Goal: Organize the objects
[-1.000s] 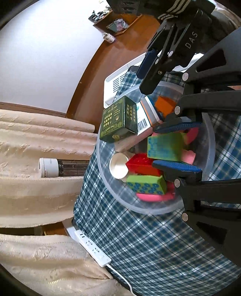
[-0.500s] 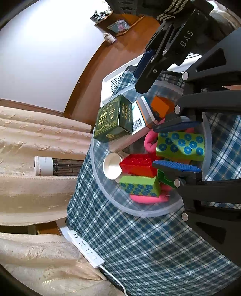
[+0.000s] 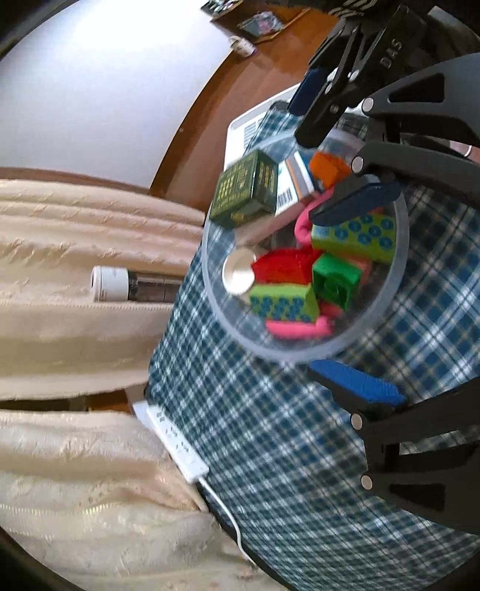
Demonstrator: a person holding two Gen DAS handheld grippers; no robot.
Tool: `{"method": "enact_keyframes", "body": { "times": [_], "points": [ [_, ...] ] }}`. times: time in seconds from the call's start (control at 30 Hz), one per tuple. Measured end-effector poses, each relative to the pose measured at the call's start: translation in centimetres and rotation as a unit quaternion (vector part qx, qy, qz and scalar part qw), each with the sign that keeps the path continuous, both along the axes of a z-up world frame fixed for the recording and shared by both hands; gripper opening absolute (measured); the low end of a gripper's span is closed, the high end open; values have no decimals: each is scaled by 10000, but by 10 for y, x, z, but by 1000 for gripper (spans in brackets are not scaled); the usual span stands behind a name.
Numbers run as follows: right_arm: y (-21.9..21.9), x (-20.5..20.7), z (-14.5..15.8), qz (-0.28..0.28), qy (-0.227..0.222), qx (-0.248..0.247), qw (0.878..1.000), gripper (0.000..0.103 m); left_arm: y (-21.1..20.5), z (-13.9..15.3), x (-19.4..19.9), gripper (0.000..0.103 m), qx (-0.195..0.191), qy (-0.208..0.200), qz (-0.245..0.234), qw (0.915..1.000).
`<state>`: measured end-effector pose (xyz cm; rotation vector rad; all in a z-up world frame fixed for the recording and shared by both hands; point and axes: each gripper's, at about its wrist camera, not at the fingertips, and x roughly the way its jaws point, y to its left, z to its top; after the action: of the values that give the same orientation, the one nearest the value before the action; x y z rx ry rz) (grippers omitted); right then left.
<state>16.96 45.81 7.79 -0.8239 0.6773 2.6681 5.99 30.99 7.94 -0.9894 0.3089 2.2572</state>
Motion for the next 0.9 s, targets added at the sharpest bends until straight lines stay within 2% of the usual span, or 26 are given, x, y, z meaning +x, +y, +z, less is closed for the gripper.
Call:
{"method": "enact_keyframes", "body": {
  "times": [0.03,0.1,0.3,0.53,0.73,0.9],
  "points": [
    [-1,0,0,14,-20,5,10000,81,-3,0,-1,80,-8,15,56,10000],
    [-5,1,1,18,-27,17,10000,93,-9,1,-2,82,-7,38,163,9999],
    [-17,3,7,101,-109,139,9998,101,-23,6,2,82,93,118,261,9995],
    [-32,8,16,80,-149,350,9992,102,-39,19,9,83,244,308,291,9988],
    [-45,10,16,-52,-297,492,9983,102,-50,26,16,89,185,563,312,9978],
    [-58,13,17,-77,-371,680,9970,103,-59,27,17,89,152,534,320,9979]
  ]
}}
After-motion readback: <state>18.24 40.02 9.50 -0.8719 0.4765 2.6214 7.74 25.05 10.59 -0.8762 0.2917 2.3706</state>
